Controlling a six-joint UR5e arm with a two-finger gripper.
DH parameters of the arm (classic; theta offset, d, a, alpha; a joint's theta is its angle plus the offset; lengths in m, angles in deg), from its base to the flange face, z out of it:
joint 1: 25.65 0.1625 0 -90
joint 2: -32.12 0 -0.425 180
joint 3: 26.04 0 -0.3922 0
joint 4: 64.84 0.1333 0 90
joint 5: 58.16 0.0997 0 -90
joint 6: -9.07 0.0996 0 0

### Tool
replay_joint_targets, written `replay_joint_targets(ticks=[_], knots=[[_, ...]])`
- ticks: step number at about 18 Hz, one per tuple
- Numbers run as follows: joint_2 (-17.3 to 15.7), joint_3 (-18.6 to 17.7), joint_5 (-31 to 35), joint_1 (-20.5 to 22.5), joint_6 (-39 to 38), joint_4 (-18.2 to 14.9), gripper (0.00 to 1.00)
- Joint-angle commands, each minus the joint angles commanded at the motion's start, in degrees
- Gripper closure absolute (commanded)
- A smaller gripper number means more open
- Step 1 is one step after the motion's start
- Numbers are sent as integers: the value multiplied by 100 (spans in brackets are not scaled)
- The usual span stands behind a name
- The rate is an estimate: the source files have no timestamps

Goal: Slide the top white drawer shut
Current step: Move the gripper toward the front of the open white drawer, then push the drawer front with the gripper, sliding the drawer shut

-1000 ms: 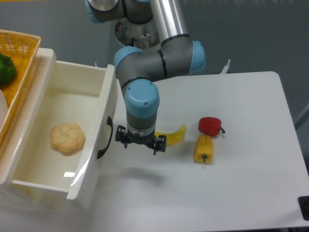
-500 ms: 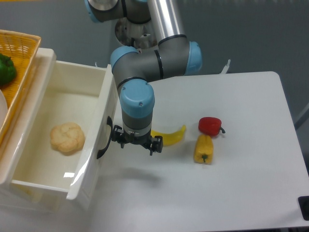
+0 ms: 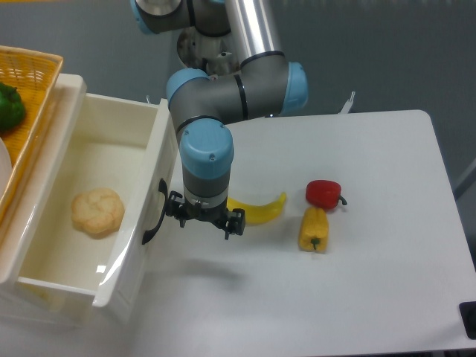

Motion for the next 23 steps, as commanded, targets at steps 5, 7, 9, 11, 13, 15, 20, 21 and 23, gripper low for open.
replay_joint_targets(ticks=[5, 7, 9, 11, 13, 15, 20, 21, 23], knots=[[-9, 0, 0, -88, -9, 0, 0], [-52, 0, -26, -106, 0, 0, 0], [-70, 0, -79, -115, 0, -9, 0], [-79, -9, -167, -123, 0, -9, 0], [-88, -26, -167, -141, -9, -9, 0], [-123, -26, -167, -202, -17, -17, 0], [-158, -35, -176, -264, -26, -18, 0], [-167, -44, -193, -264, -26, -18, 0], [-176, -44, -255, -273, -26, -18, 0]])
